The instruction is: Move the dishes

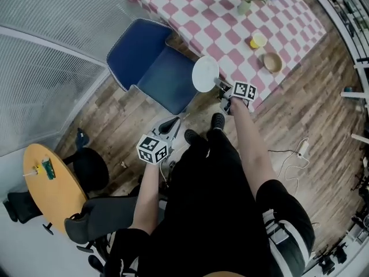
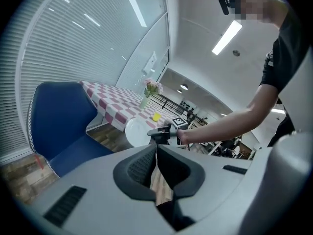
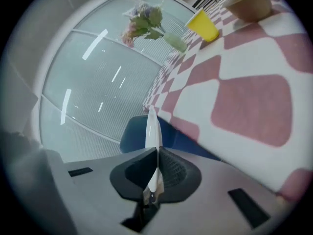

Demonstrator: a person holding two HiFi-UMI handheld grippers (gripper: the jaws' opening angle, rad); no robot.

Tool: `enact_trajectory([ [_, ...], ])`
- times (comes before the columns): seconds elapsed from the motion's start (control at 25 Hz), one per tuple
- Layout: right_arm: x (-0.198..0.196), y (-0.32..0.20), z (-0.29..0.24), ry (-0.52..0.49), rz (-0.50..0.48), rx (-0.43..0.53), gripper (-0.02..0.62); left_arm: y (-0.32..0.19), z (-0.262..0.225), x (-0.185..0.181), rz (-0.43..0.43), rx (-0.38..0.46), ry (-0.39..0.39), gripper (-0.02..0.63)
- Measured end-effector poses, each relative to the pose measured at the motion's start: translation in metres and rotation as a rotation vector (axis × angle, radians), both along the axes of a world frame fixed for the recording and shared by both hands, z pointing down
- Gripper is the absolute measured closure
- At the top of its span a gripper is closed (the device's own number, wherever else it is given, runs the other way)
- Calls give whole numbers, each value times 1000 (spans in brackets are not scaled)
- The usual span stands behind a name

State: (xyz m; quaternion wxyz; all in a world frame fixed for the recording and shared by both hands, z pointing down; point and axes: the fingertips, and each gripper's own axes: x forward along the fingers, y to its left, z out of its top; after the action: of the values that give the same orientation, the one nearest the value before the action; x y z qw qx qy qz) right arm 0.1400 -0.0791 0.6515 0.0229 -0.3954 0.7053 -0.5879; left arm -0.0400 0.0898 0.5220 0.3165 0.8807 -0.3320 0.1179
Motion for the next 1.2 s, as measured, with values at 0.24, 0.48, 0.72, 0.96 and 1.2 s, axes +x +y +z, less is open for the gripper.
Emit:
enact_trajectory([
  [0.24,82,3,-4,30,150,-23,568,-3,2,39,85,-13,-4,578],
  [0.48,136,-7,-10,12,264,-49,568,-15,0,70,115,-22,9,578],
  [0.72,164,-17,-9,34,307,-115,566,-31,-3,93,141,-20,9,578],
  [0.96,171,-20,-1,146,255,-156,482,-42,-8,105,149,-10,8,578],
  [1.2,180,-12,-7,224,223,-135,411,-39,-11,112,164,-5,-1,578],
])
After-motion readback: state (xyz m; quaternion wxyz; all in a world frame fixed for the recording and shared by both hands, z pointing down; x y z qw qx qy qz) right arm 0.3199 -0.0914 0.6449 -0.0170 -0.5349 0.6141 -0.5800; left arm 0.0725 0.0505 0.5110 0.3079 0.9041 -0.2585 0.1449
